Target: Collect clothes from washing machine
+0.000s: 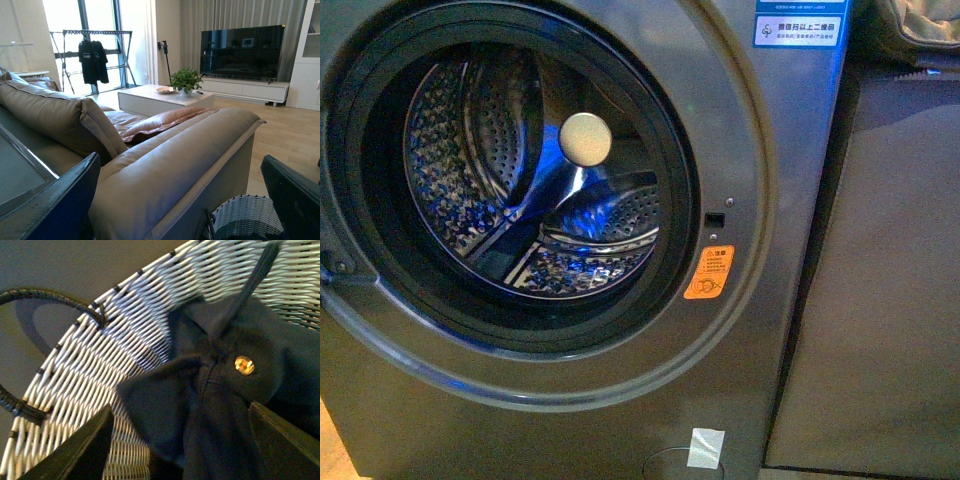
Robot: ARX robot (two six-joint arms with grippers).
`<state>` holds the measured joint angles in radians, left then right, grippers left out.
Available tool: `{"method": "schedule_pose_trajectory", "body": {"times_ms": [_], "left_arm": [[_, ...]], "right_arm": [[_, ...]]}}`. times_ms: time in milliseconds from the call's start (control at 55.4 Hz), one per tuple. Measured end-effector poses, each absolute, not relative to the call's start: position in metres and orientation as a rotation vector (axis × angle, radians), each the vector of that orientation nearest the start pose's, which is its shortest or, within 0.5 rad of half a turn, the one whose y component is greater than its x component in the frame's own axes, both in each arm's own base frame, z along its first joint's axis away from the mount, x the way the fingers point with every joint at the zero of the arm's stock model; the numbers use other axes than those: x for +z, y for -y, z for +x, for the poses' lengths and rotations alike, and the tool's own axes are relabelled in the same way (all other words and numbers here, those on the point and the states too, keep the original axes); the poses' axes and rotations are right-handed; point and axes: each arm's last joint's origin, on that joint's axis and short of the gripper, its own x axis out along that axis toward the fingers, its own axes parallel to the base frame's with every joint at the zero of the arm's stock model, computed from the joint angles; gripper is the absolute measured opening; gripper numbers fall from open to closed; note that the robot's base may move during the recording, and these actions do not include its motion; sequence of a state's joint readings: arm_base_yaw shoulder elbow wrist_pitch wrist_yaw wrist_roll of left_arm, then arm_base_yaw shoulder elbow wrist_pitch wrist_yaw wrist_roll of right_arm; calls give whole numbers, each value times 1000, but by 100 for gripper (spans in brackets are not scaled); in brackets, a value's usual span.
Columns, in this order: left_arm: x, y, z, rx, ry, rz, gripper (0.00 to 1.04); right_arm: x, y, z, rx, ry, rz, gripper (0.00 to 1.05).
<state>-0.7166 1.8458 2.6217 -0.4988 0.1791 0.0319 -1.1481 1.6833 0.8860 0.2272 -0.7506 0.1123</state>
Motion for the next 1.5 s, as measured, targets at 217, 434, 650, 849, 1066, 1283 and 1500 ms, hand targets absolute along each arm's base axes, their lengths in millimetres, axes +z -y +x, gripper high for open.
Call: {"method": "schedule_pose_trajectory", "body": {"times_ms": [217,434,650,849,1066,1283,1500], "left_arm": [[598,212,236,-885,290,-47,98],[598,212,236,-885,290,-47,98],[598,212,236,-885,290,-47,98],[598,212,236,-885,290,-47,98],[598,212,236,-885,290,-47,98],[598,212,236,-886,291,-46,98],[599,212,235,-888,294,-47,98]], "right_arm": [[228,289,155,-364,-191,525,97],[315,241,165,-240,28,340,97],[366,165,170,-87,206,223,97],[358,80,153,43,386,133,97],[255,4,132,13,178,102,82],[164,0,105,-2,-28,12,33],[165,0,98,-2,2,3,3]]}}
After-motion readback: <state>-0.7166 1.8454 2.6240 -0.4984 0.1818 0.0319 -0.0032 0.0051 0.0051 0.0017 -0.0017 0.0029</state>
